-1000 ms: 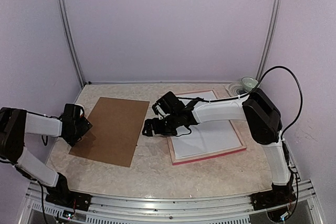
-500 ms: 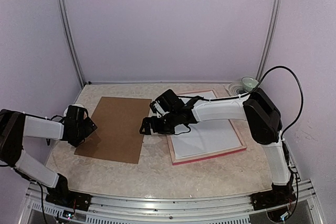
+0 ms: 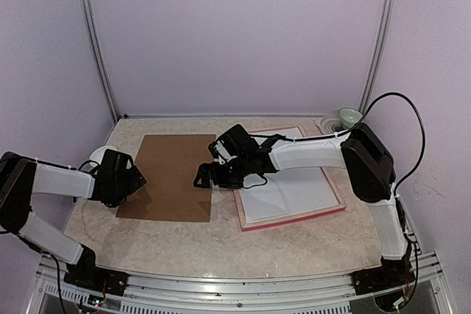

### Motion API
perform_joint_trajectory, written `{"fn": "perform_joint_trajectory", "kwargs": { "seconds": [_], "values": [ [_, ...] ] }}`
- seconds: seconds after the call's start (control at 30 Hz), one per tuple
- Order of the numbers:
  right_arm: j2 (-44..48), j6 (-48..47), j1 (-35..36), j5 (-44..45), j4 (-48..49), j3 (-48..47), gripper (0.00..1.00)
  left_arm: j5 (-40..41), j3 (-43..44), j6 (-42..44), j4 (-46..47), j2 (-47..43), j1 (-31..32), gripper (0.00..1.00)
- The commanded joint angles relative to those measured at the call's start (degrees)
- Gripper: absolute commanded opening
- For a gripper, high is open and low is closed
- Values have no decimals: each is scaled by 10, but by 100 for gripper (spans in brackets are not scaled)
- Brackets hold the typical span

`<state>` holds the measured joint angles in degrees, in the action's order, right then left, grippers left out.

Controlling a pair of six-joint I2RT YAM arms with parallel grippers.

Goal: Put the photo into the frame
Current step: Turn over the backboard.

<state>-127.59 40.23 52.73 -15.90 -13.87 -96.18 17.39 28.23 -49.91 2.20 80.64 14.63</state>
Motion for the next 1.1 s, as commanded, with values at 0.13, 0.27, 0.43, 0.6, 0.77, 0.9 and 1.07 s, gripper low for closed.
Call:
{"fn": "perform_joint_trajectory", "kwargs": {
  "seconds": [0.13, 0.27, 0.43, 0.6, 0.77, 0.9, 1.07],
  "values": [
    [-27, 26, -10, 6, -9, -34, 99, 6, -22, -28, -5, -11, 34, 99],
    [-60, 37, -10, 11, -30, -67, 99, 15, -22, -29, -11, -21, 39, 98],
    [-88, 61, -10, 21, -32, -89, 99, 20, -24, -25, -15, -37, 40, 98],
    [-82, 79, -10, 63, -33, -78, 99, 16, -35, -20, -8, -53, 42, 98],
    [-87, 100, -11, 60, -27, -79, 99, 3, -50, -14, 13, -61, 44, 94],
    [-88, 119, -11, 48, -15, -75, 99, -7, -63, -13, 30, -55, 47, 89],
    [-83, 133, -11, 46, -4, -70, 99, -20, -71, -8, 50, -37, 50, 87]
  ]
}}
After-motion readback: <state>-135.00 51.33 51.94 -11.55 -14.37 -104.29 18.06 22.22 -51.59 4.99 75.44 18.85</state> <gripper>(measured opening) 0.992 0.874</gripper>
